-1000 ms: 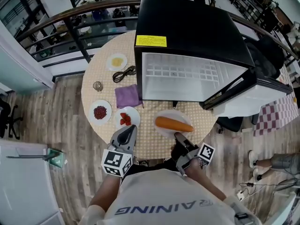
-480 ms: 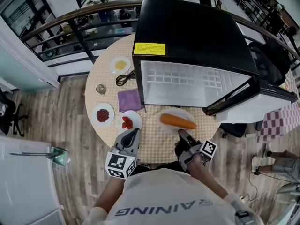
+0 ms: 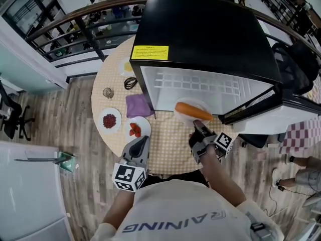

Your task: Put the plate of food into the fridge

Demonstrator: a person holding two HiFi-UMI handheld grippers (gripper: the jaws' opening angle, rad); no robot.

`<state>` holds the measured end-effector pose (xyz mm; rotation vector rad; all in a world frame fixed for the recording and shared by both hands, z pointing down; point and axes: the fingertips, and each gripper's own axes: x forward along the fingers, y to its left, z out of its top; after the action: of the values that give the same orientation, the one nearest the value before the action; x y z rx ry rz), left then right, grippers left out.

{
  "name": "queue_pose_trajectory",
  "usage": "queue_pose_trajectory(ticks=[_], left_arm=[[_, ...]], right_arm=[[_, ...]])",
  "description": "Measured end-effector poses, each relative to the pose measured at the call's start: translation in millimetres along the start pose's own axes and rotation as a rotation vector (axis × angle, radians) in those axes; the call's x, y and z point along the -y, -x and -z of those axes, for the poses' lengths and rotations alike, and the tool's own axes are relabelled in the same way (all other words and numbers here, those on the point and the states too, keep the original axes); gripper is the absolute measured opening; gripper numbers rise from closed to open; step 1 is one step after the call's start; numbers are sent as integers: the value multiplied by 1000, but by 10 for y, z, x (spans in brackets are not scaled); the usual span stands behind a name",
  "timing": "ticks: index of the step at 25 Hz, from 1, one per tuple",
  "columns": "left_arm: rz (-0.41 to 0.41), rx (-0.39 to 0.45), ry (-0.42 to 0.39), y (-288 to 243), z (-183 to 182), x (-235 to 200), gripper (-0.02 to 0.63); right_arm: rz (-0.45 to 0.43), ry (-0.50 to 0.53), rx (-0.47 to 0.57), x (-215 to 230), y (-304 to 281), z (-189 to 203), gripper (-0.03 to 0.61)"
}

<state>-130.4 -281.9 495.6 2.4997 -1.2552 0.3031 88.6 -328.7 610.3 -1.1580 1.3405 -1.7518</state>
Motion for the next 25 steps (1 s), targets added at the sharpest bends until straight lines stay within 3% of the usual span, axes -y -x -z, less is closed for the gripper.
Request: queue_pose_trajectory(ticks=[12,25], left_arm=[[-37,-34,17,18,117,58,8],[-54,-45,46,115,211,20,8]], right_arm=[[51,-24,56,90,-711,-477,38],[142,-9,93,120,-1213,-578,42]])
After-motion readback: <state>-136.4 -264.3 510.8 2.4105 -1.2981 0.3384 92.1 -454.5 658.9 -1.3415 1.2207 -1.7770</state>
